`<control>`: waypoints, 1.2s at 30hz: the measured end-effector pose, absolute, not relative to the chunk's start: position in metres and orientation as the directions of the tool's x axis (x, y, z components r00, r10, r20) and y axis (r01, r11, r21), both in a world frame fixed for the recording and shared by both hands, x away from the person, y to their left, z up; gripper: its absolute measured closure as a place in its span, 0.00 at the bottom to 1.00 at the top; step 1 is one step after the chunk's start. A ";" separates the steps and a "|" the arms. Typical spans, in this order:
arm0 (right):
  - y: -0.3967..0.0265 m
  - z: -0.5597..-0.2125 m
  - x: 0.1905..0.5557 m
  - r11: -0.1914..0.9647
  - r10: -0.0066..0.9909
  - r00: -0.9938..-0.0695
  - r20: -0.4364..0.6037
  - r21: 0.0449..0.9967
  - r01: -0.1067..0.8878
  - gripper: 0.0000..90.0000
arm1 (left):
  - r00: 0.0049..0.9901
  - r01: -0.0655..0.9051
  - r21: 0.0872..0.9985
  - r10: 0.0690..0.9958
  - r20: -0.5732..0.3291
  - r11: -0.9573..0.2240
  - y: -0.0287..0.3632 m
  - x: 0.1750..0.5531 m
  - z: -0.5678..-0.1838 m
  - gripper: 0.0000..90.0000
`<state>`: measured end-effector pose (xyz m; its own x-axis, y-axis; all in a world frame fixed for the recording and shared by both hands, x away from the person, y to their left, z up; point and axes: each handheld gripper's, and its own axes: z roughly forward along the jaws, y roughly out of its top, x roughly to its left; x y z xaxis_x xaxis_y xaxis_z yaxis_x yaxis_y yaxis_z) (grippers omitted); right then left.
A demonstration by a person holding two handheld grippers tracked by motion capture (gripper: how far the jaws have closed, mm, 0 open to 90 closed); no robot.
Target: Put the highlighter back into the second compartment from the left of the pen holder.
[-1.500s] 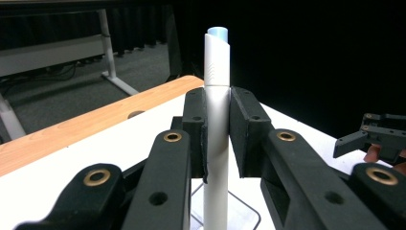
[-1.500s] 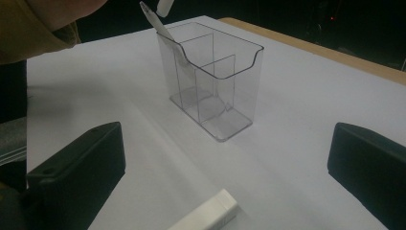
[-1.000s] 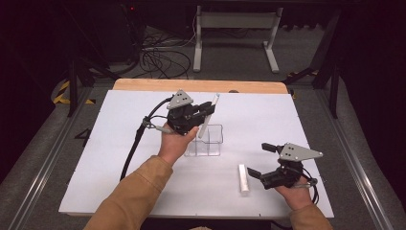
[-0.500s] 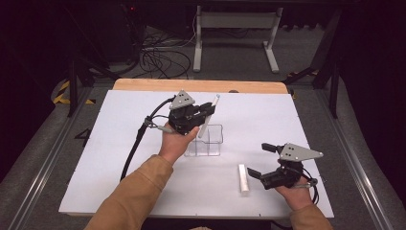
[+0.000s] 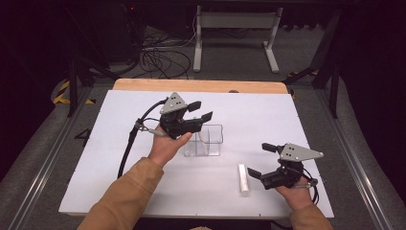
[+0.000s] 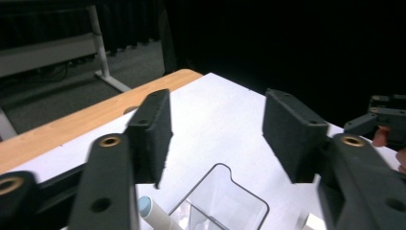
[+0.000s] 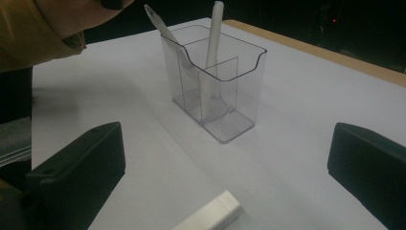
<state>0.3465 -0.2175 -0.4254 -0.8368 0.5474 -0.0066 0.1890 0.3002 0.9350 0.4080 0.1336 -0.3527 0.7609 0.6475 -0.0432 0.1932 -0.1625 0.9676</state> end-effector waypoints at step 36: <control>-0.214 -0.422 0.342 0.306 0.548 -0.836 -0.021 0.935 0.178 0.00 | 0.676 0.160 0.975 0.737 0.004 -0.153 0.235 0.335 -0.385 0.21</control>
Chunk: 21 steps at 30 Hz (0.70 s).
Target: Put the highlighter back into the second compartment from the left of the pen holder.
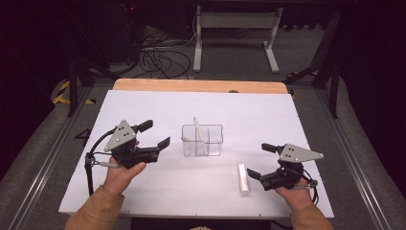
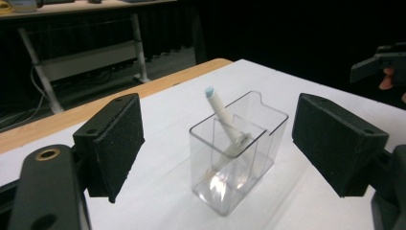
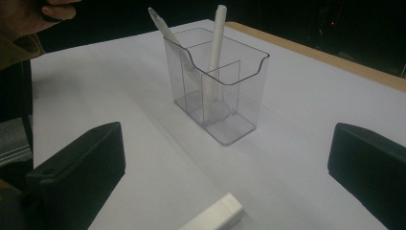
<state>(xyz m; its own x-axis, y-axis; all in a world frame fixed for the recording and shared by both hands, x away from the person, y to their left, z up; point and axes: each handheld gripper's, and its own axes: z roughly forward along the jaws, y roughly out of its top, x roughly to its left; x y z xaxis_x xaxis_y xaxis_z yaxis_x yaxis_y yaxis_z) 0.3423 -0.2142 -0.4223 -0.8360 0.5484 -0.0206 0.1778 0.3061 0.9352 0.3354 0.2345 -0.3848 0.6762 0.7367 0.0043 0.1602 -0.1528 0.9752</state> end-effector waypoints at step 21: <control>-0.211 -0.422 0.343 0.304 0.604 -0.796 -0.022 0.930 0.205 0.00 | 0.668 0.205 0.958 0.744 0.013 -0.200 0.241 0.330 -0.390 0.17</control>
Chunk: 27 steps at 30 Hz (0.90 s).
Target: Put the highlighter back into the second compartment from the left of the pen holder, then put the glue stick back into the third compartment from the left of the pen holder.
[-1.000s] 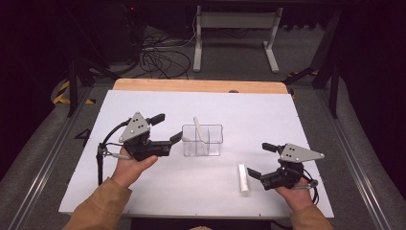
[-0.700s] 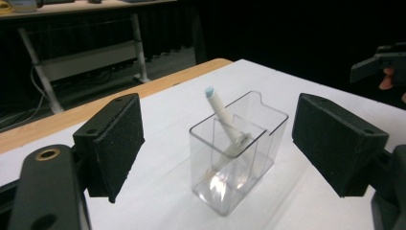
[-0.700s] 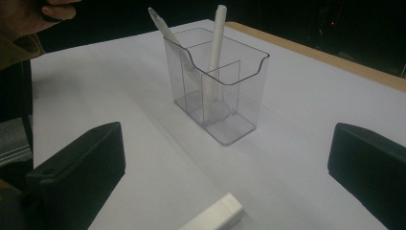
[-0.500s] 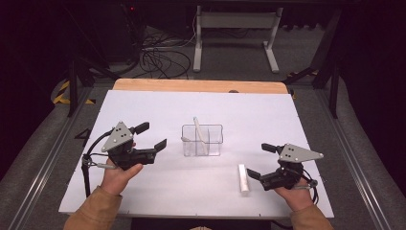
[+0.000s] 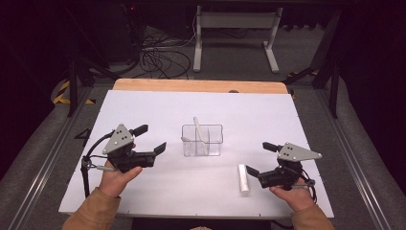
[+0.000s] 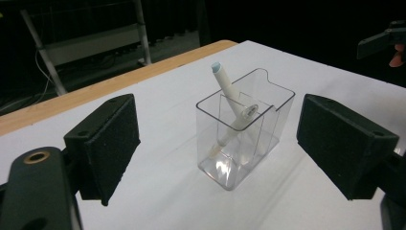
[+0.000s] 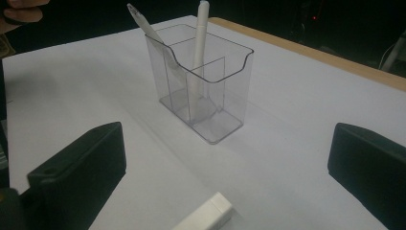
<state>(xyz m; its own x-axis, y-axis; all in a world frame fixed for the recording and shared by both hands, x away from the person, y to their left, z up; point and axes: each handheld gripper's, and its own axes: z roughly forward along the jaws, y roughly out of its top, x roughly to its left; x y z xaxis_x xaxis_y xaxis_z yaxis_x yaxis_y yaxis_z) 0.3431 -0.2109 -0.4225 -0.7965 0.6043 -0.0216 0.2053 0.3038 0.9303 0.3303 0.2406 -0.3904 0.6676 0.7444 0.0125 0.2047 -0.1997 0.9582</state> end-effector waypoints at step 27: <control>-0.213 -0.418 0.337 0.295 0.666 -0.744 -0.046 0.933 0.206 0.14 | 0.646 0.199 0.957 0.763 0.034 -0.211 0.250 0.318 -0.393 0.17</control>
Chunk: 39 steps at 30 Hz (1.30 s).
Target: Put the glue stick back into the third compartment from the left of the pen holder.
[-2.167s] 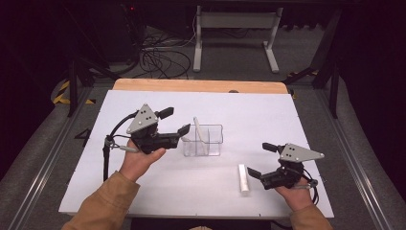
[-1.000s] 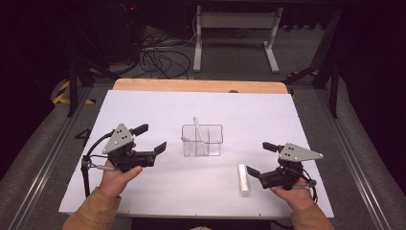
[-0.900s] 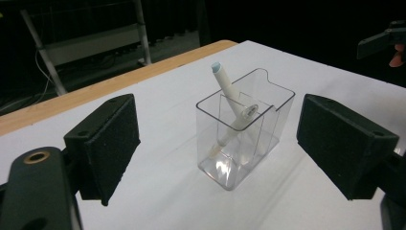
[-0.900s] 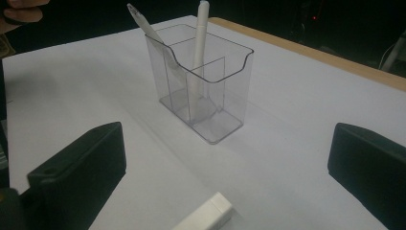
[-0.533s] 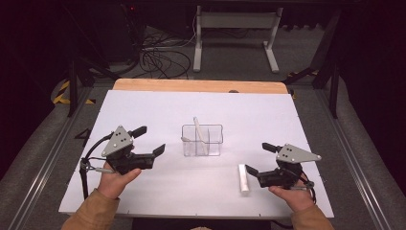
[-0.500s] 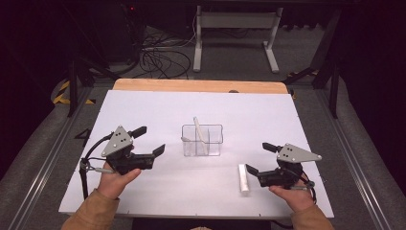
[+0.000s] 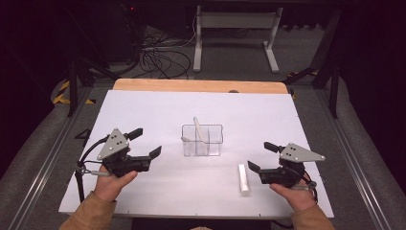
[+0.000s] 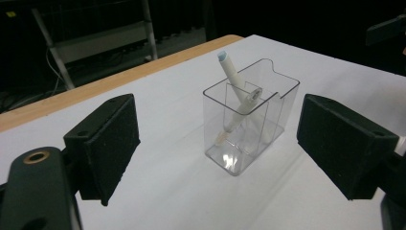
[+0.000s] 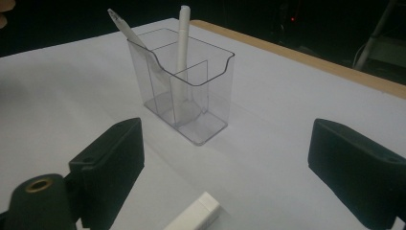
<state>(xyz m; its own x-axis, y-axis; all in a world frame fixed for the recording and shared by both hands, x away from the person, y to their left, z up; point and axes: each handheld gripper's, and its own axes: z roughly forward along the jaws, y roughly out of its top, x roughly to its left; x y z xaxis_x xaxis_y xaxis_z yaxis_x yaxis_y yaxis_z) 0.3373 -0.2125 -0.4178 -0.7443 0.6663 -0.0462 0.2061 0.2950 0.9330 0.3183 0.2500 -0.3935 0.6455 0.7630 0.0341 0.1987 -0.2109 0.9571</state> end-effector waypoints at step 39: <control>-0.196 -0.401 0.329 0.403 0.675 -0.731 -0.095 0.878 0.258 0.30 | 0.621 0.201 0.958 0.783 0.039 -0.207 0.259 0.311 -0.398 0.17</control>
<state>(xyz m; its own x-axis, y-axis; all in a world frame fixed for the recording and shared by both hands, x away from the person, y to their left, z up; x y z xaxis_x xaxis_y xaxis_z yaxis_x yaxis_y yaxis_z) 0.3289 -0.1955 -0.4010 -0.7315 0.6752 -0.0951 0.2577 0.4029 0.8782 0.3111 0.2587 -0.3977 0.6211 0.7828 0.0387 0.2006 -0.2065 0.9576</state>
